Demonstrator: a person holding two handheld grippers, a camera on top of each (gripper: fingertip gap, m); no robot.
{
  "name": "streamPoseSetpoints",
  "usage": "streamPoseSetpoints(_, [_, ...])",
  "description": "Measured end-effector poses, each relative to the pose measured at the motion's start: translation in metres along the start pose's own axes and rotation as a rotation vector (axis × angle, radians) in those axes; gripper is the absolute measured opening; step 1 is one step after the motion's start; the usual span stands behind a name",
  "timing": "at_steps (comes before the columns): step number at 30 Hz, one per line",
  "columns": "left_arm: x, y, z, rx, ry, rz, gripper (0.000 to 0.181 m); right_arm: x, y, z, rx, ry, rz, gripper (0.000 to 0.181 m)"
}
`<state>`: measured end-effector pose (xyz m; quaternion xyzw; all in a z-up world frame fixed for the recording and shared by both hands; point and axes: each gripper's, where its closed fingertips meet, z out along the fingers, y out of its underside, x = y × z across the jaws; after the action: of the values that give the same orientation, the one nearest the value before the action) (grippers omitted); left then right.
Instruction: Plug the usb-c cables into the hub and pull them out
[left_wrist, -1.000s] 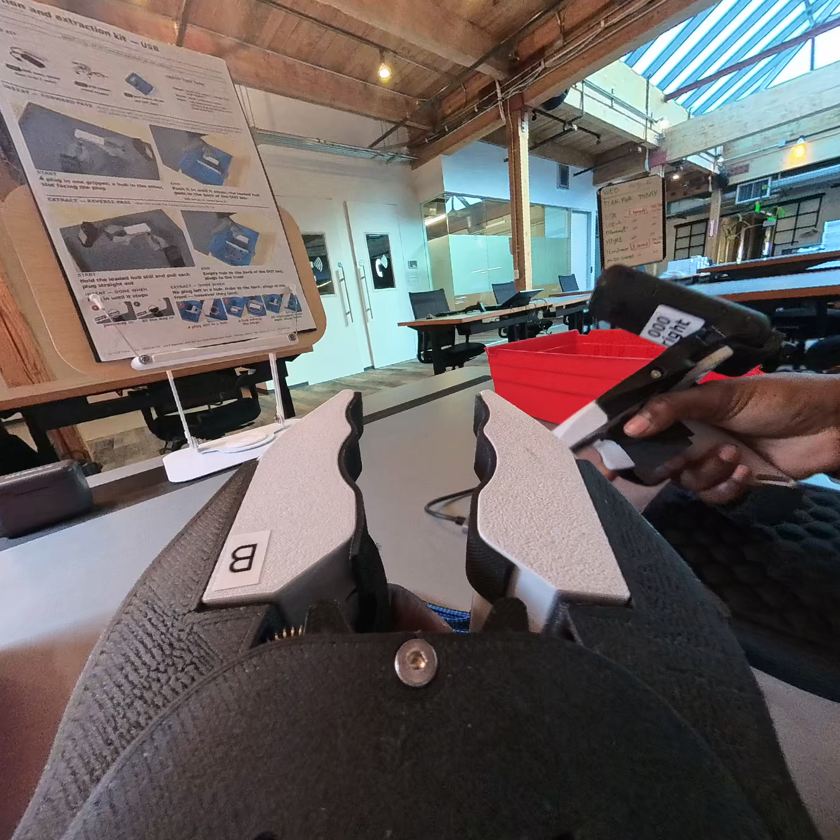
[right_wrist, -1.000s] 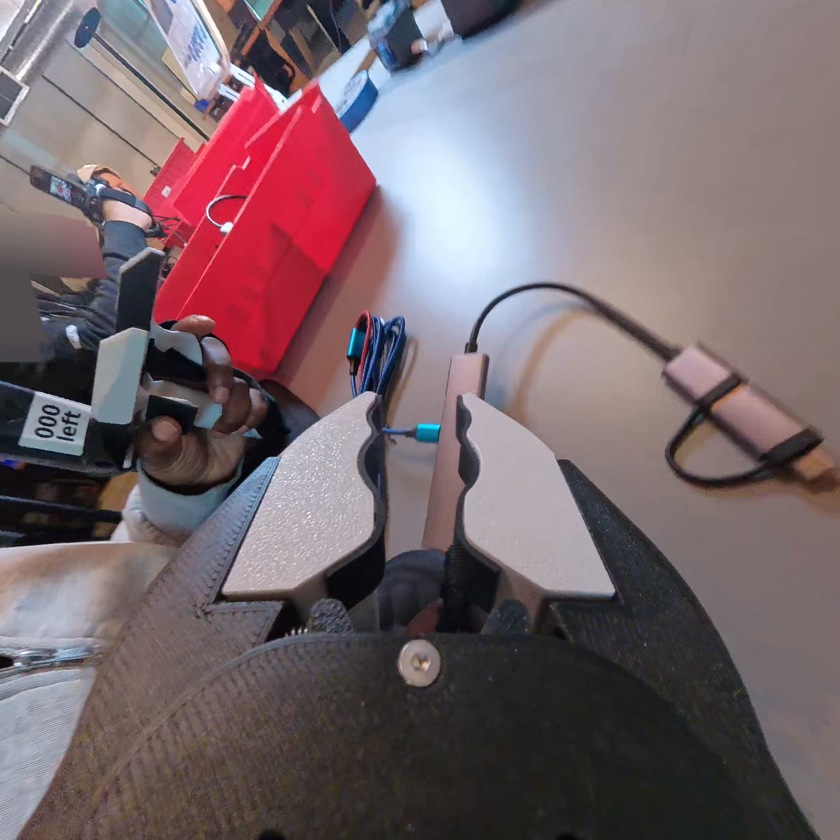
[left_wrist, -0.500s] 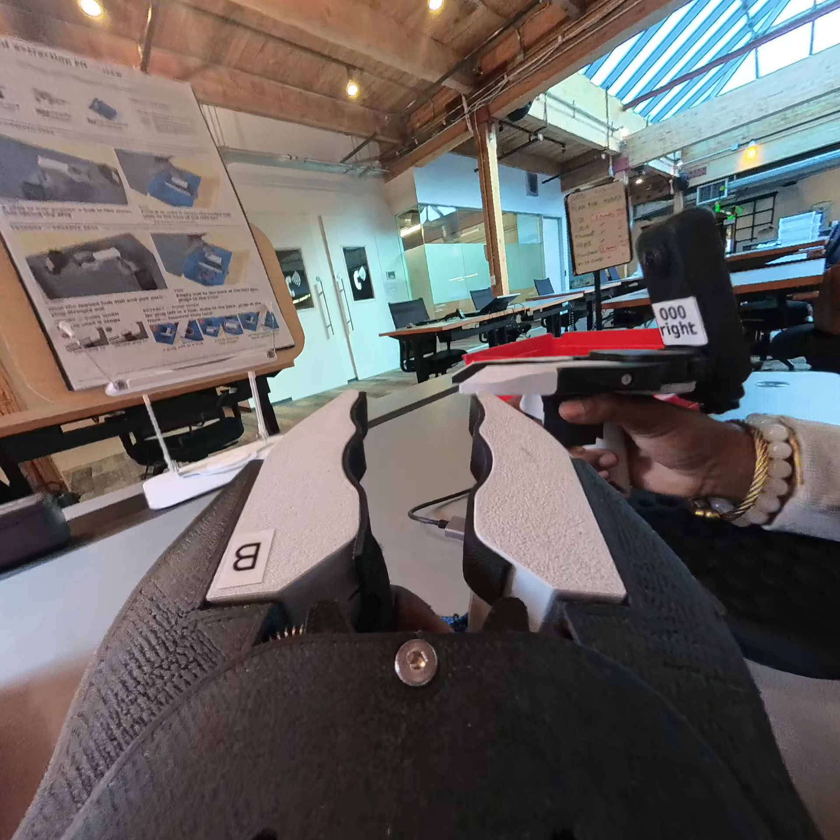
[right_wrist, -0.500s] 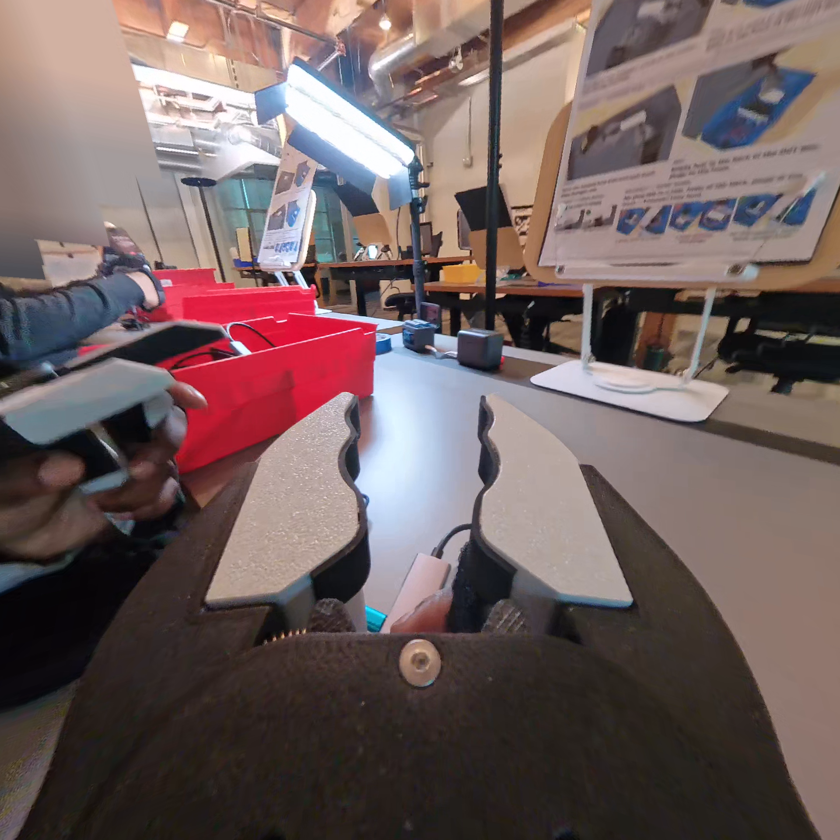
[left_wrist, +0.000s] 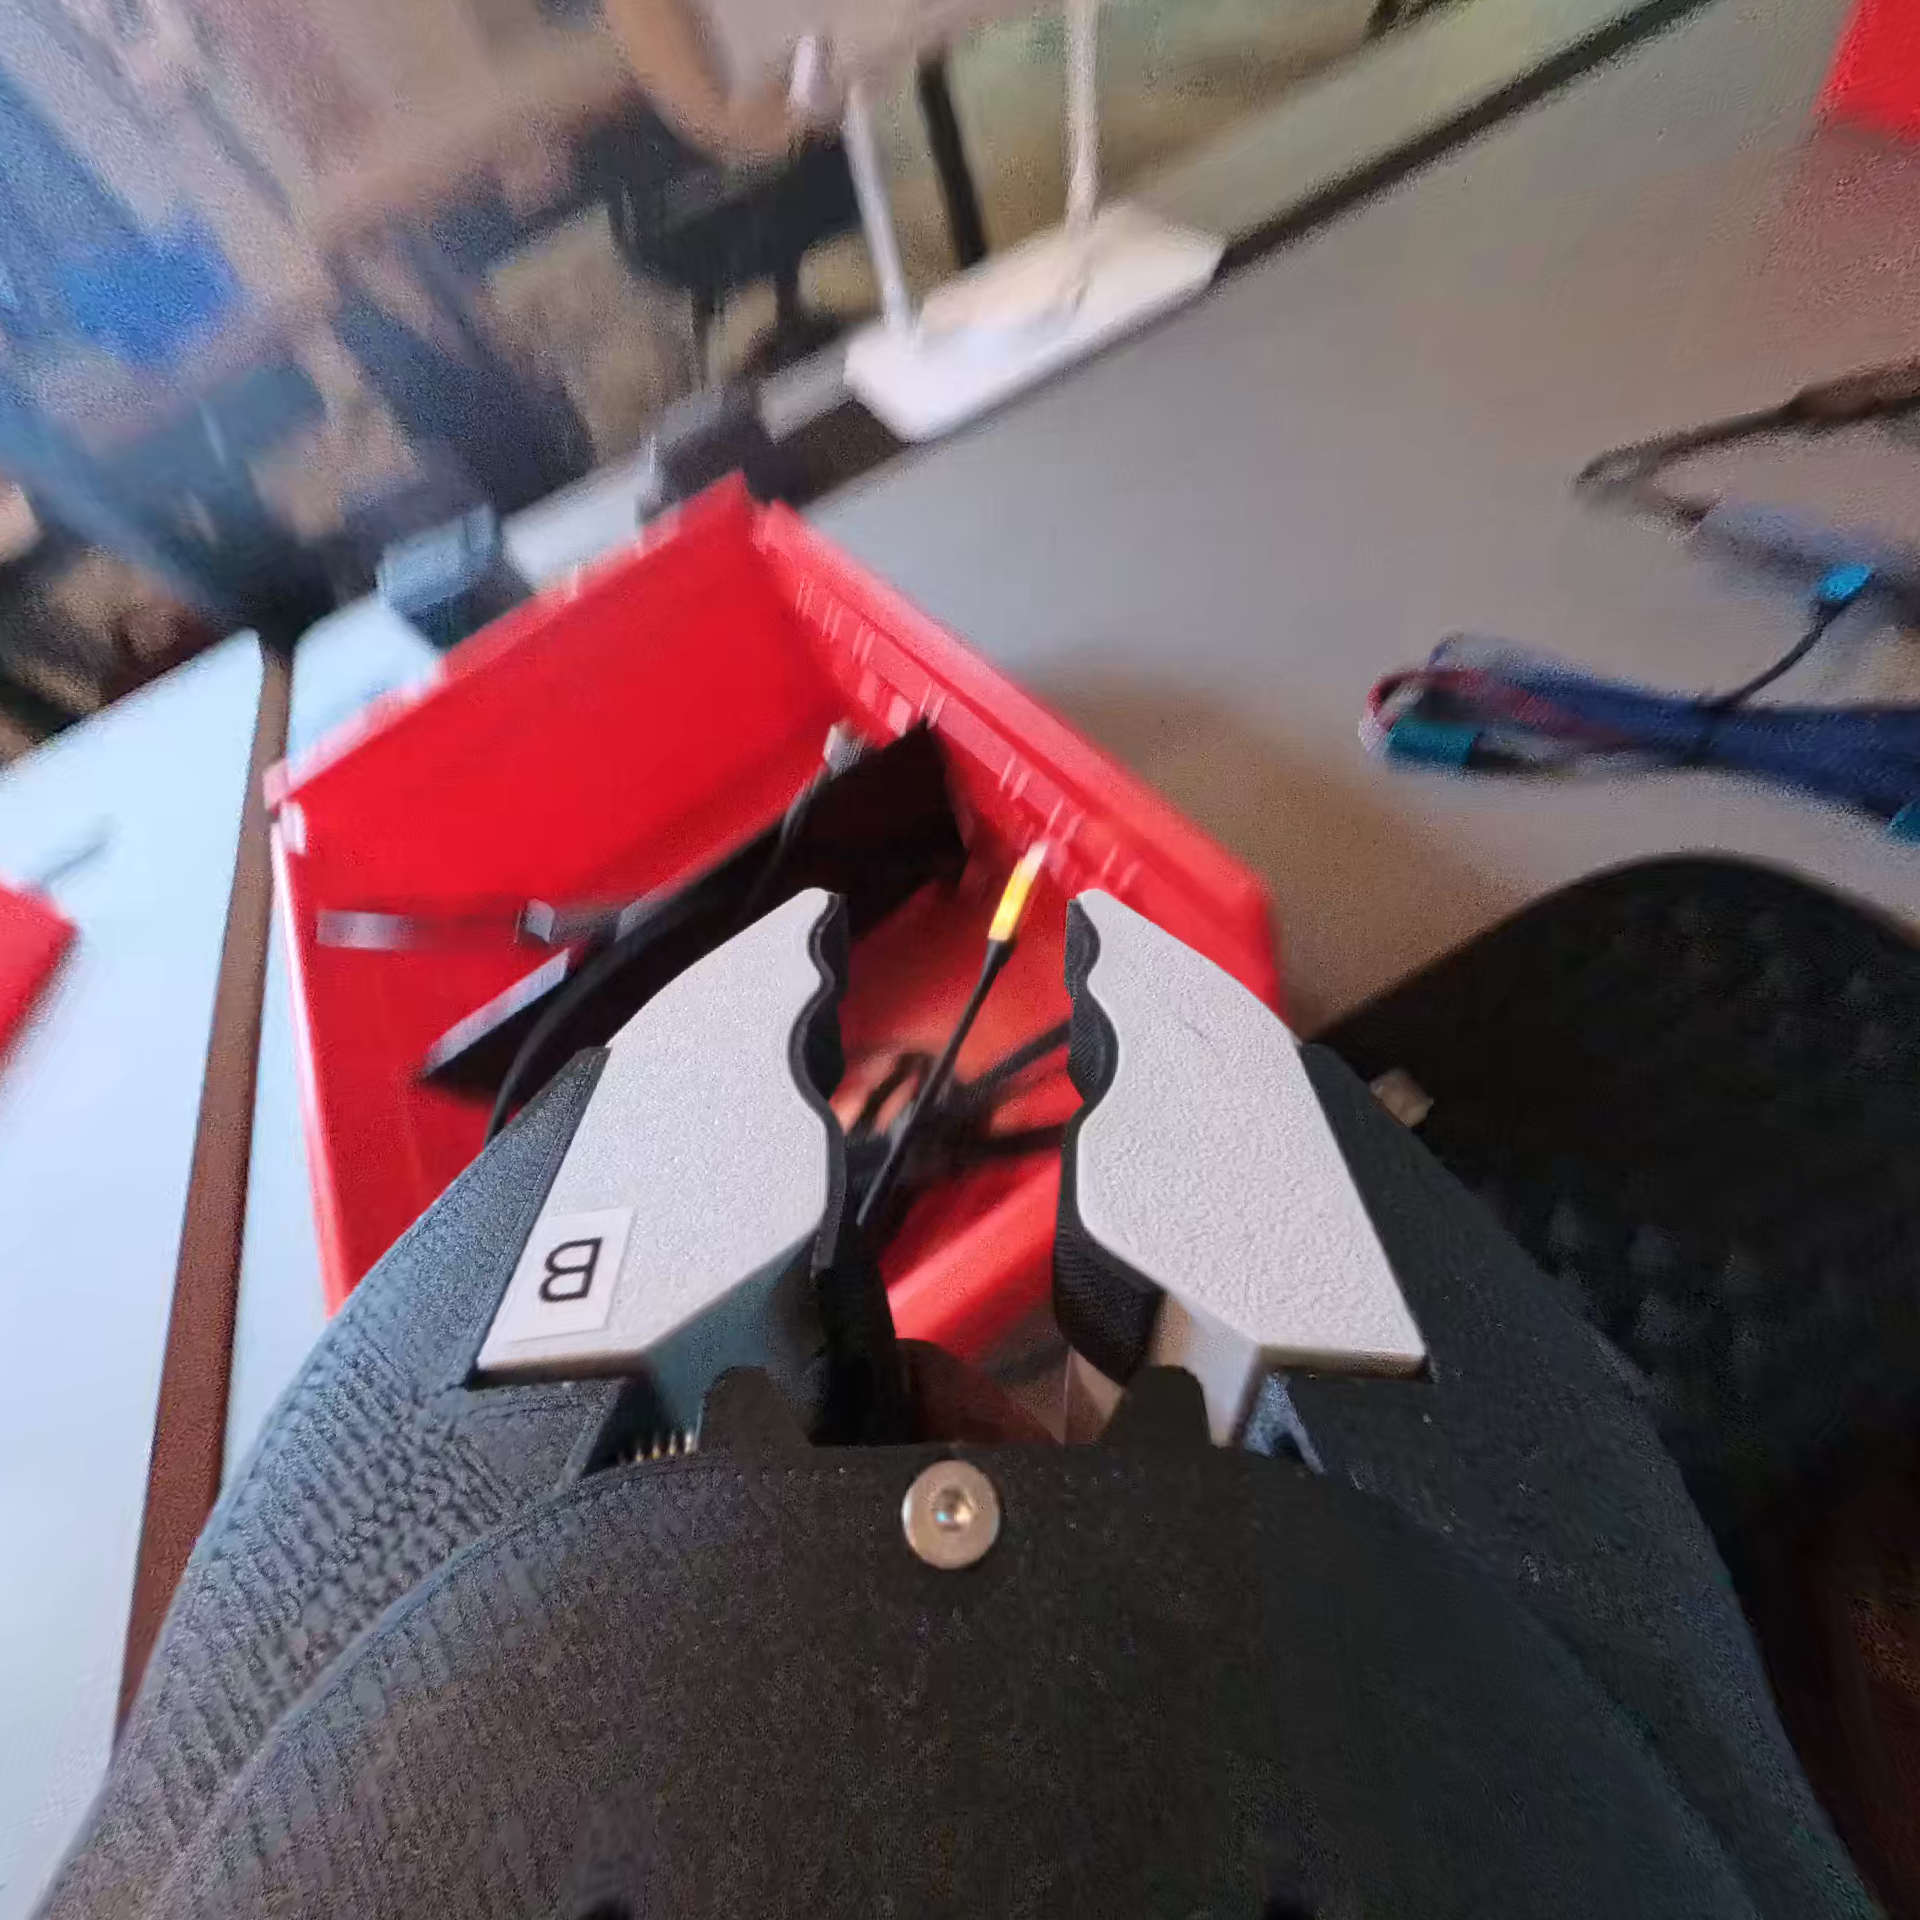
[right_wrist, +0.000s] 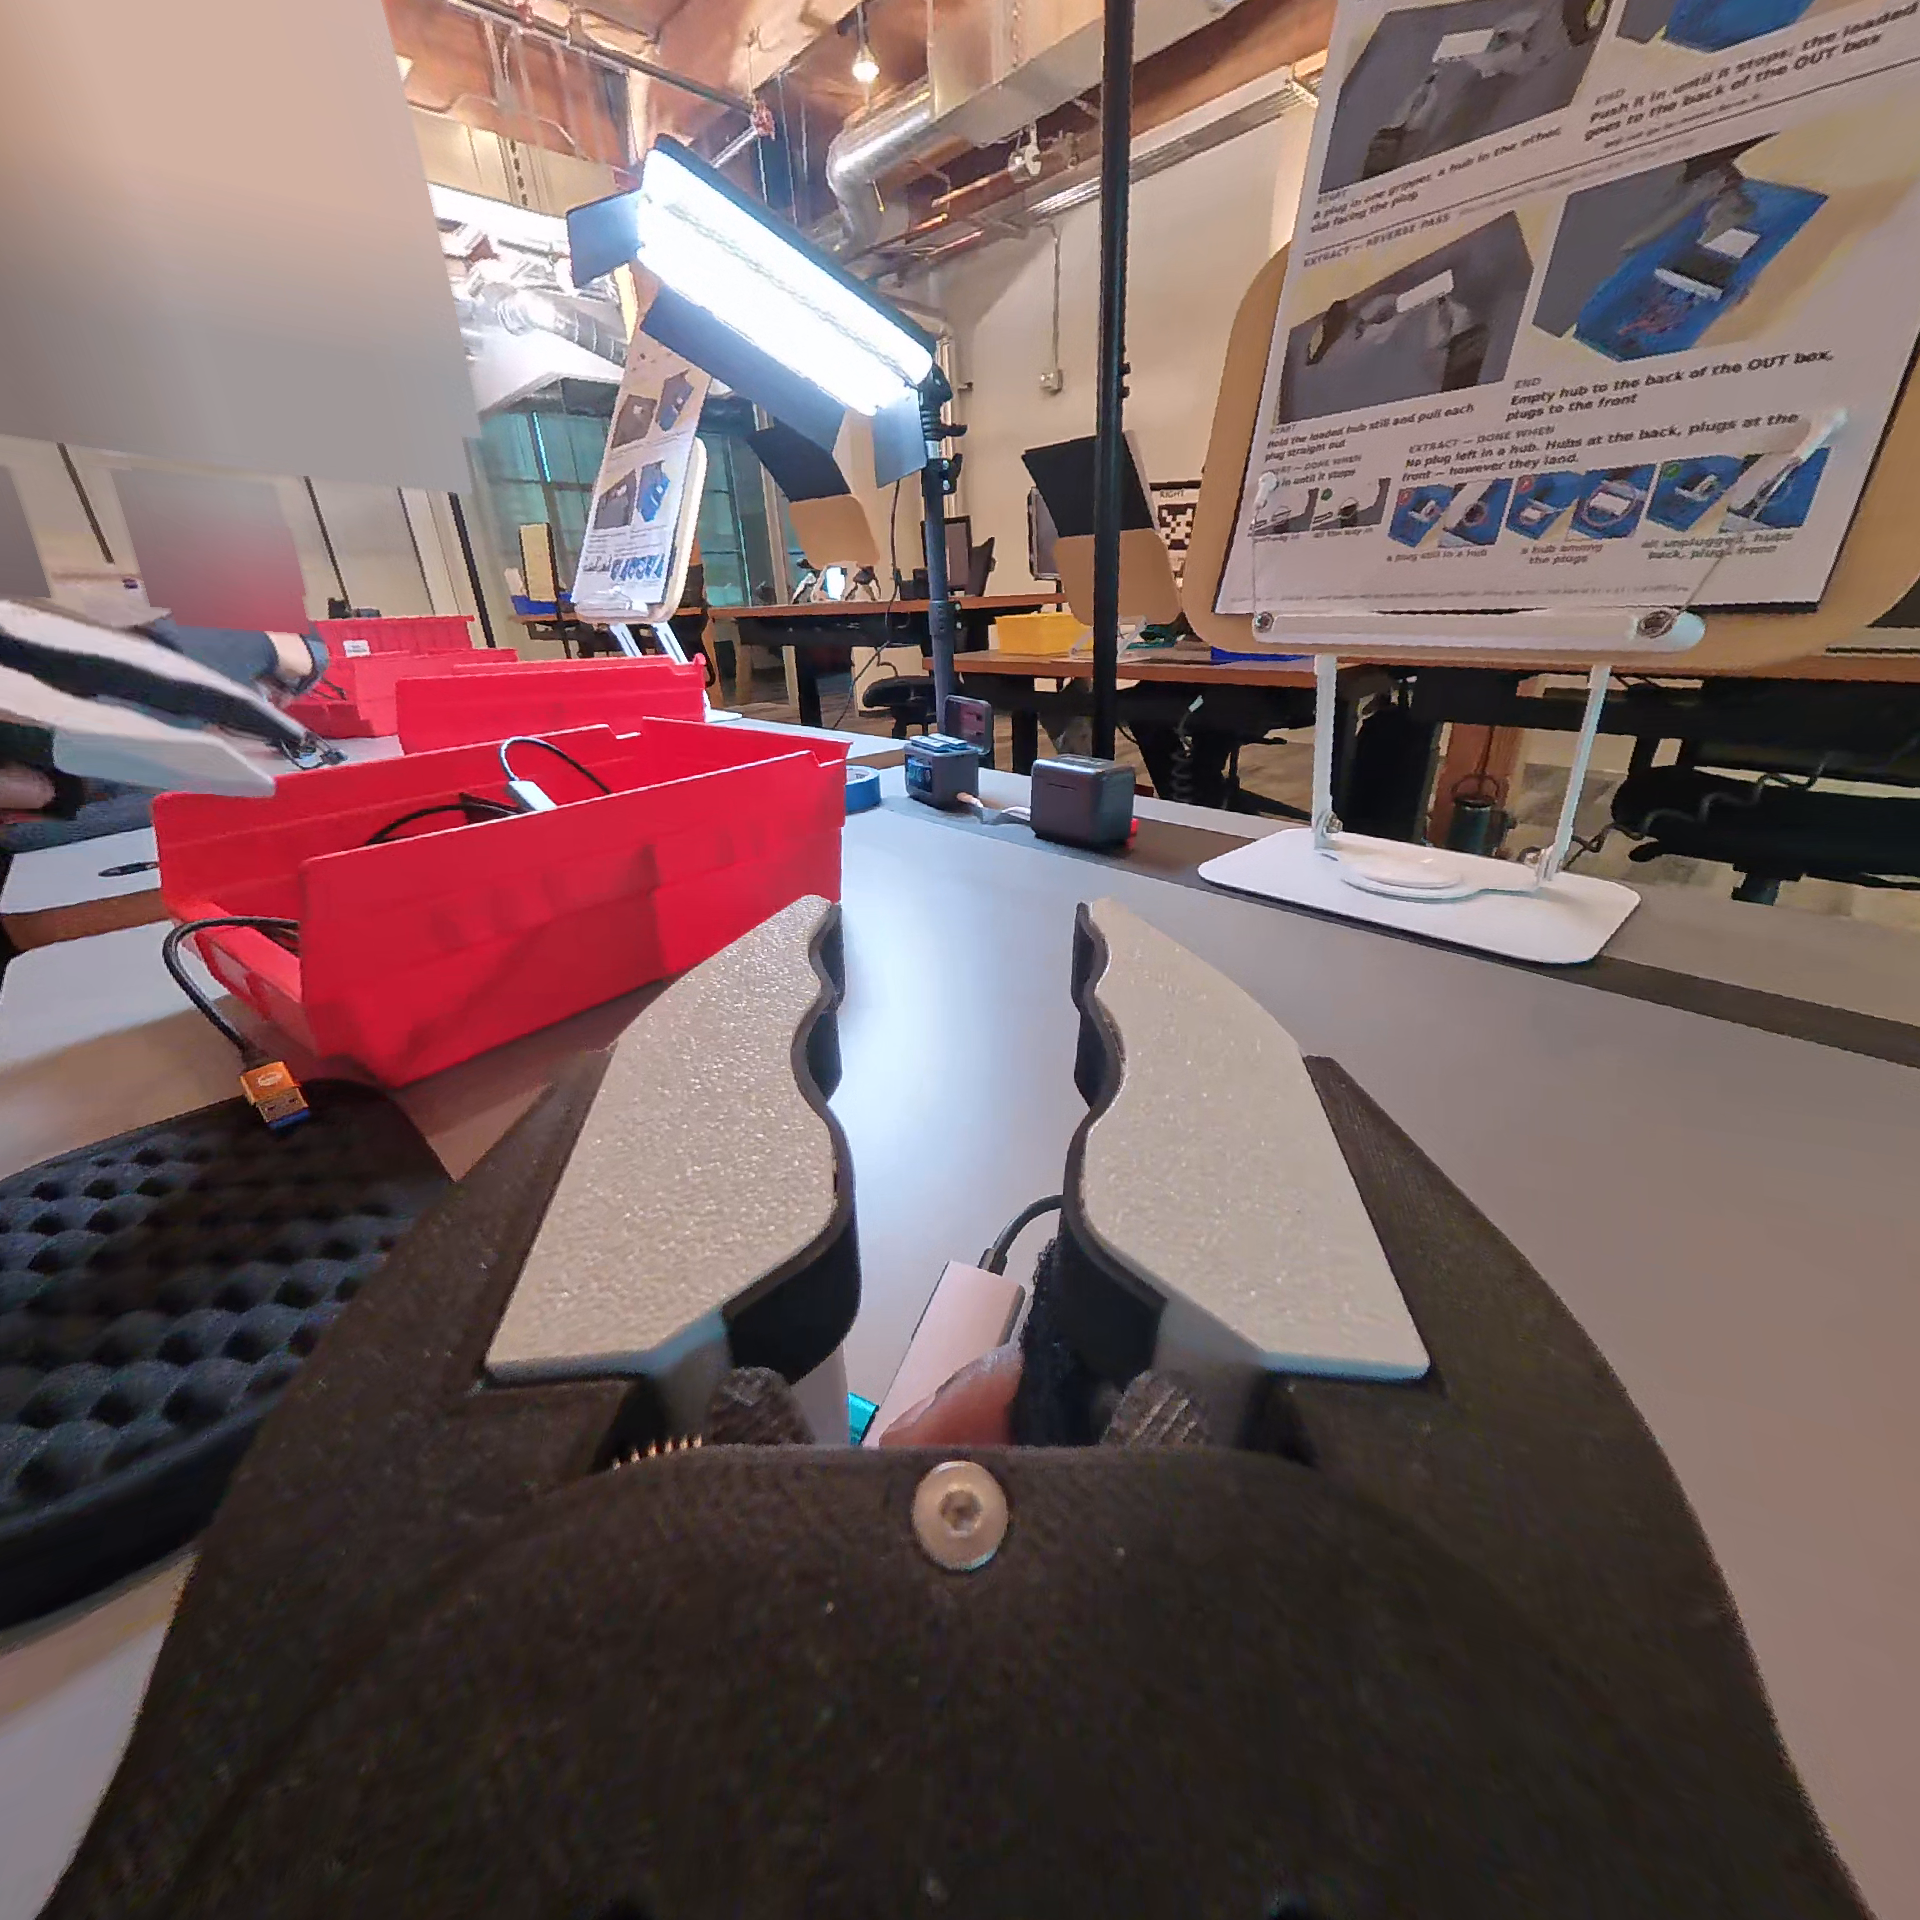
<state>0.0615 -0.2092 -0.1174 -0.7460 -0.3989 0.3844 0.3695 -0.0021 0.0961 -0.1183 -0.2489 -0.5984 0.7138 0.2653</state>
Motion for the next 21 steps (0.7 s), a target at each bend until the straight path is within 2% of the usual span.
streamPoseSetpoints(2, [-0.026,0.037,-0.009,-0.152,-0.068,-0.078,0.04,-0.001,0.001,0.0,-0.005,0.001,-0.004,0.042])
streamPoseSetpoints(4, [-0.042,0.06,-0.016,-0.24,-0.125,-0.13,0.039,-0.001,0.001,0.0,-0.005,0.002,-0.011,0.04])
streamPoseSetpoints(7, [-0.04,0.074,-0.012,-0.262,-0.048,-0.245,0.038,-0.002,0.001,0.001,-0.008,0.002,-0.016,0.038])
streamPoseSetpoints(8, [-0.043,0.083,-0.009,-0.294,-0.065,-0.264,0.038,-0.002,0.001,0.001,-0.009,0.002,-0.018,0.038])
streamPoseSetpoints(12, [-0.03,0.108,0.007,-0.39,0.02,-0.297,0.034,-0.002,0.0,0.0,-0.008,0.011,-0.033,0.036])
streamPoseSetpoints(13, [-0.031,0.111,0.01,-0.399,0.008,-0.294,0.026,-0.001,-0.001,0.0,-0.001,0.018,-0.041,0.036])
streamPoseSetpoints(15, [-0.03,0.113,0.013,-0.4,0.021,-0.297,0.009,0.0,-0.006,-0.002,0.029,0.033,-0.063,0.033])
streamPoseSetpoints(18, [-0.027,0.107,0.01,-0.406,0.029,-0.248,0.005,0.001,-0.012,-0.004,0.06,0.047,-0.078,0.03])
streamPoseSetpoints(21, [-0.034,0.076,0.0,-0.277,-0.013,-0.222,0.005,0.002,-0.011,-0.004,0.058,0.049,-0.077,0.03])
